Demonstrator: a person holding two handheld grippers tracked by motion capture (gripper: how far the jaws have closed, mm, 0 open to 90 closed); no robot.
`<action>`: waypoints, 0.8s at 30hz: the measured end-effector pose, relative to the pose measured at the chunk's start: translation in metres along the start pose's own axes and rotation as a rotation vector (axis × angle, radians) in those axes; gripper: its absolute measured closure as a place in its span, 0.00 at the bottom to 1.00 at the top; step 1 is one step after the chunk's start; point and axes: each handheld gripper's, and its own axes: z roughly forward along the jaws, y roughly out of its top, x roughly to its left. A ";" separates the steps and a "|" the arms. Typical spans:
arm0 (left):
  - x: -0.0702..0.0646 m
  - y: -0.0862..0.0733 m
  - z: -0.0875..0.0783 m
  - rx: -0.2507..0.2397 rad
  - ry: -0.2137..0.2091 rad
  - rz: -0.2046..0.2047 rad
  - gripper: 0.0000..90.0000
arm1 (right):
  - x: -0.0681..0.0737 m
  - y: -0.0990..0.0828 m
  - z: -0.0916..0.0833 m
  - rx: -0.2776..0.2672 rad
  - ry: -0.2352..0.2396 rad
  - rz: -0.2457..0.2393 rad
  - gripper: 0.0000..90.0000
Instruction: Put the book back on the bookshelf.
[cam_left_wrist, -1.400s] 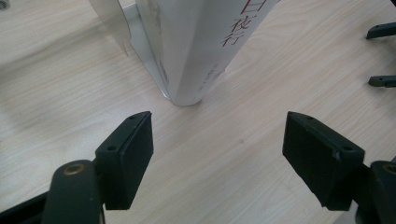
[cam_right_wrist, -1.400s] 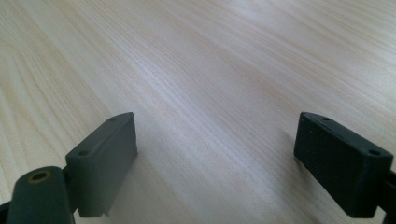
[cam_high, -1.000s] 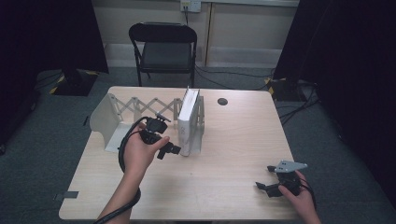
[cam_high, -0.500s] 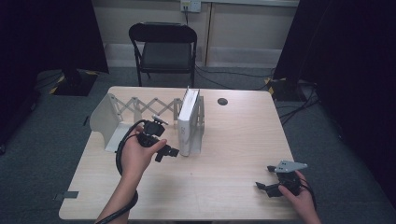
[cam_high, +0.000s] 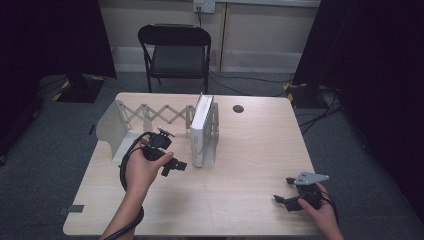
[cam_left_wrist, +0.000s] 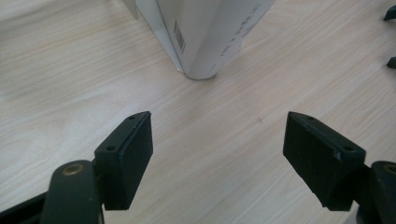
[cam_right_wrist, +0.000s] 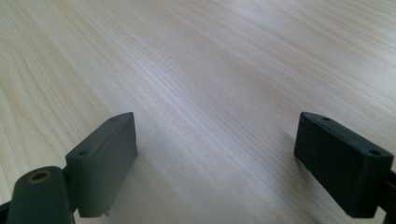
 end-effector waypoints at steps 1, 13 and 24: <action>0.000 -0.001 0.001 -0.001 0.003 -0.001 0.27 | 0.000 0.000 0.000 0.000 0.000 0.000 0.14; 0.006 -0.010 0.006 0.012 0.000 -0.008 0.27 | 0.000 0.000 0.000 0.000 0.001 0.000 0.14; 0.011 -0.022 0.011 0.013 -0.003 -0.012 0.26 | 0.000 0.000 0.000 0.000 0.000 0.000 0.14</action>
